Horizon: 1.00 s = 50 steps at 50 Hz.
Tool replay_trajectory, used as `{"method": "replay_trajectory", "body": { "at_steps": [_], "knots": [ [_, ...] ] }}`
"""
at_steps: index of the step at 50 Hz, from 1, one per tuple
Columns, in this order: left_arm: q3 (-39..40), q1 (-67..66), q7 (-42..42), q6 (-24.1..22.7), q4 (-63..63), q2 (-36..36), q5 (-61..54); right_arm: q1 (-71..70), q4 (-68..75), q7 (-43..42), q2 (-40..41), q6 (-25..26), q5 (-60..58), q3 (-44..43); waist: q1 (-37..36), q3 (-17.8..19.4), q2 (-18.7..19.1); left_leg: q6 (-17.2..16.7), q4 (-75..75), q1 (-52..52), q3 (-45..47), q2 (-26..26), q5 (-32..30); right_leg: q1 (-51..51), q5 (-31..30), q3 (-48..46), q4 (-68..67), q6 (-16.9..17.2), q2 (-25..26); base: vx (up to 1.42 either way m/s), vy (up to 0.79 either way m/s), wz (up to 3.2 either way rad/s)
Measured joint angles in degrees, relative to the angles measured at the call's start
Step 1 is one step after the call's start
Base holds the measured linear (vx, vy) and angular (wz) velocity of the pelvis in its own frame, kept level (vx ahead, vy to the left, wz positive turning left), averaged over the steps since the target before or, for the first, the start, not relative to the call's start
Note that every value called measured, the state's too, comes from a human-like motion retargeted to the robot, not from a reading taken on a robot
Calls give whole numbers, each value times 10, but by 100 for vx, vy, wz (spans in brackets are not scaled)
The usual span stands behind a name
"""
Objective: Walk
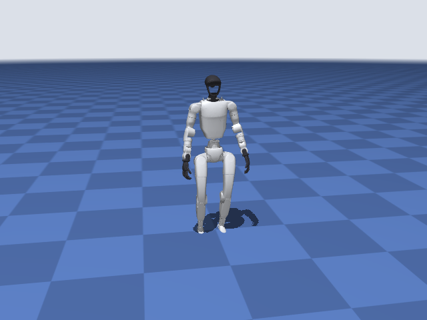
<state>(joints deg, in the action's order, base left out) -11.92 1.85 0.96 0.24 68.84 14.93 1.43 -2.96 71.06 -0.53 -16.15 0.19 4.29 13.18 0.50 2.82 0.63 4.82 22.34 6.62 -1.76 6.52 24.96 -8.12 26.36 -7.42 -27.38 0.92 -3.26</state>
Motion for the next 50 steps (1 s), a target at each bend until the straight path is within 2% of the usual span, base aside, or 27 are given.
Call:
{"method": "replay_trajectory", "body": {
  "at_steps": [50],
  "knots": [
    [-23,-11,19,1,-14,-6,9,-11,-7,6,-14,0,2,6,6,4,13,10,50,32,23,-4,28,-31,17,13,-39,2,1,0,0,0]
  ]
}}
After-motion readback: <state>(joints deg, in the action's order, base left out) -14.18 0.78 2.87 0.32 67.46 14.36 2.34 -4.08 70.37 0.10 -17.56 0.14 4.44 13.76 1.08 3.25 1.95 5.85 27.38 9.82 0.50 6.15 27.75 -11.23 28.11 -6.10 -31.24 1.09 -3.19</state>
